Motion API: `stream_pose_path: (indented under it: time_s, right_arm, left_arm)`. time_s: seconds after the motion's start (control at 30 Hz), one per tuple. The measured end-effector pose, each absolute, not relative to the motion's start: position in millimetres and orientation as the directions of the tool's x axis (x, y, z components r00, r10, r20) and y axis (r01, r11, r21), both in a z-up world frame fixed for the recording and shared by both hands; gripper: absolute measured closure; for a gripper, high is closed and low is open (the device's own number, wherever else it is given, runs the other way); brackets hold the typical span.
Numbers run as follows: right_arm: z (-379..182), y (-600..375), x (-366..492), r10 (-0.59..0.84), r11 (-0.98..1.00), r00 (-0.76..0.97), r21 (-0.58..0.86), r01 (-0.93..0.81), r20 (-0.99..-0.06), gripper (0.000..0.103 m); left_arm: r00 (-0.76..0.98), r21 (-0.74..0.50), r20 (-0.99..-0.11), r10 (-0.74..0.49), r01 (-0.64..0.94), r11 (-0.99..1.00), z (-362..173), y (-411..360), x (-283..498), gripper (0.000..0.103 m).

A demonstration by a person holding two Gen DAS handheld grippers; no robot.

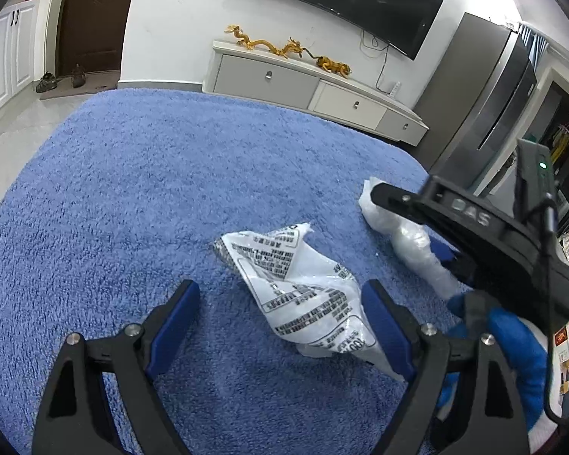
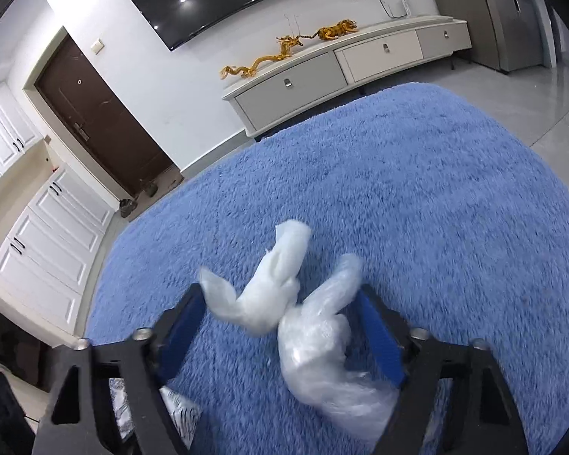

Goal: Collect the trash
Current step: 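Grasp the white printed wrapper with the left tool while the right tool grasps a white plastic bag, then carry both held wrappers over the grey bin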

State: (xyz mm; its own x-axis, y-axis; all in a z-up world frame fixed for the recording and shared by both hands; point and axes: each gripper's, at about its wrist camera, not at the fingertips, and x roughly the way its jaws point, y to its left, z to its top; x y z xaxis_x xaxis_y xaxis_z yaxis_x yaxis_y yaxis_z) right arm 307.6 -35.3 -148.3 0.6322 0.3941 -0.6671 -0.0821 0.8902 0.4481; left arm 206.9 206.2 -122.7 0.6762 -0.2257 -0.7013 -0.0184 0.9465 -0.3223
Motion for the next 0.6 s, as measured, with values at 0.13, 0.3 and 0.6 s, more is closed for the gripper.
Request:
stream_pose_path:
  time_s: [0.13, 0.3, 0.6]
  right_arm:
    - [-149, -31, 311, 0.359, 0.913, 0.636, 0.399, -0.086, -0.683, 0.045]
    - [-150, -22, 309, 0.365, 0.924, 0.618, 0.35, -0.152, -0.696, 0.064]
    - [-139, -21, 291, 0.469, 0.883, 0.574, 0.36, -0.3, -0.671, 0.085]
  left_arm:
    - [0.67, -0.326, -0.705, -0.233, -0.015, 0.945, -125, 206, 210, 0.019]
    - [0.66, -0.307, -0.714, -0.232, 0.001, 0.952, -126, 198, 213, 0.037]
    - [0.652, -0.298, -0.713, -0.259, 0.053, 0.953, -122, 183, 210, 0.074]
